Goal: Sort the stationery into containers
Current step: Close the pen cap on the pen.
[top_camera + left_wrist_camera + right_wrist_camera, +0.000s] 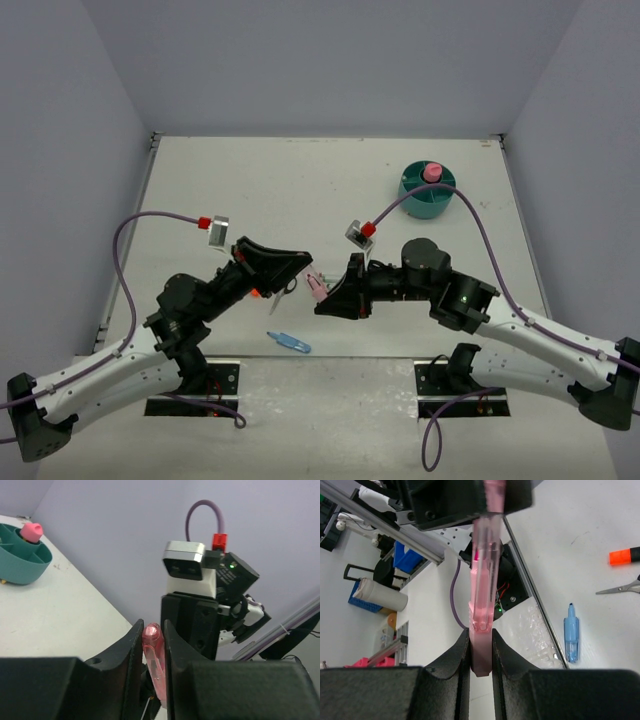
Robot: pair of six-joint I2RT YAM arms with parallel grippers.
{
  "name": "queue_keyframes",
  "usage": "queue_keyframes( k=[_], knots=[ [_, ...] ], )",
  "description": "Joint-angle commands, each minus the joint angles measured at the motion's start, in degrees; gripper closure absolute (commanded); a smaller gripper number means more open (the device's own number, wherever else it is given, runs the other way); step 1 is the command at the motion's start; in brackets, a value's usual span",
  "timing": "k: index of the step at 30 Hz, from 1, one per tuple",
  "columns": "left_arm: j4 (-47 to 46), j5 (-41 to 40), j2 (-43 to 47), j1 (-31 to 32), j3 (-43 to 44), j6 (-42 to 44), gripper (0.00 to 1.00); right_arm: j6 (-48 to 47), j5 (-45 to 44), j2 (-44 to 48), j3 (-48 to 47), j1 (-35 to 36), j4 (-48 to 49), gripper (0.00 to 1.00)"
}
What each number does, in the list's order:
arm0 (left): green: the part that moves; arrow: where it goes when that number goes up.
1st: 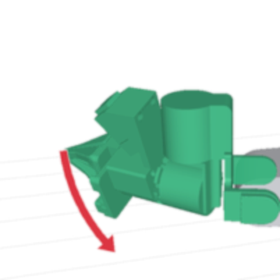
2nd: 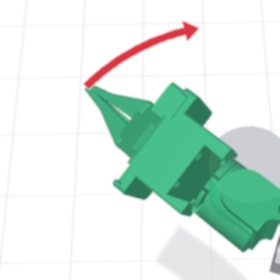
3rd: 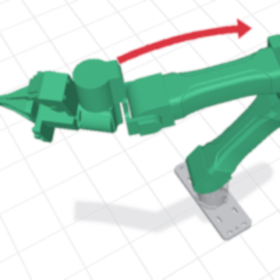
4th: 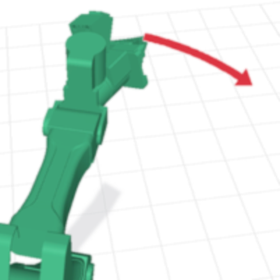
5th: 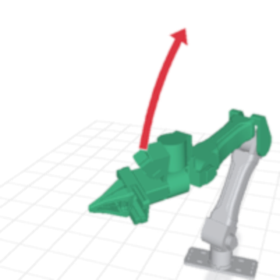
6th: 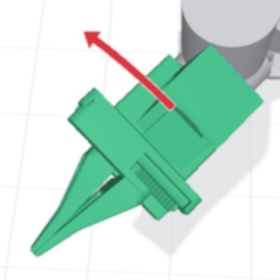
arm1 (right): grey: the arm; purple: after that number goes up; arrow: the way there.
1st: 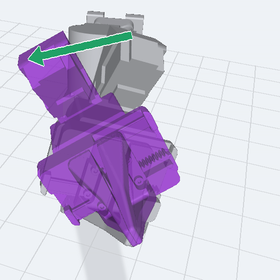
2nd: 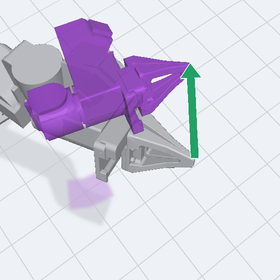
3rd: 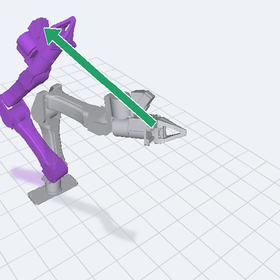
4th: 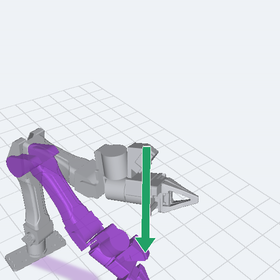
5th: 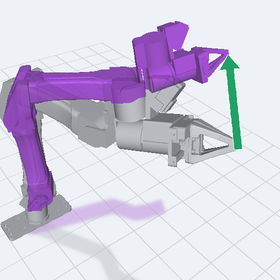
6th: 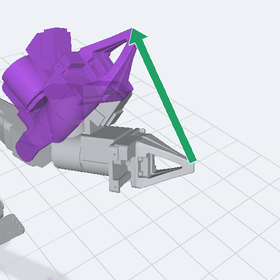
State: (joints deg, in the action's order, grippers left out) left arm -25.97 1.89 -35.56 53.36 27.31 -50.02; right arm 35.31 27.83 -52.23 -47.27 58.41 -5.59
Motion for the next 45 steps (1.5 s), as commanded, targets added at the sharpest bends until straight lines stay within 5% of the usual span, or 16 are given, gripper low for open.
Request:
queue_keyframes(
  k=[1,6,26,38,45],
  knots=[
    [-1.27,0.04,0.75,-0.19,1.08,2.82,0.86,0.89,2.23,0.46,-1.25,0.3,1.73,1.0],
    [-2.54,1.56,0.11,-0.19,0.81,3.03,1.0,2.27,0.68,1.05,-2.19,0.24,0.79,1.0],
    [-10.52,3.84,-2.68,-0.19,-5.08,-1.31,1.0,1.51,-0.71,0.54,-6.46,0.21,11.13,1.0],
    [-19.51,11.52,-8.41,0.97,-10.89,-0.41,1.0,-3.37,-12.95,-8.83,-27.54,-0.38,5.76,1.0],
    [-17.73,13.78,-7.32,1.92,-14.05,1.04,1.0,-2.6,-8.1,-13.11,-32.61,-6.42,2.96,1.0]
  ],
)
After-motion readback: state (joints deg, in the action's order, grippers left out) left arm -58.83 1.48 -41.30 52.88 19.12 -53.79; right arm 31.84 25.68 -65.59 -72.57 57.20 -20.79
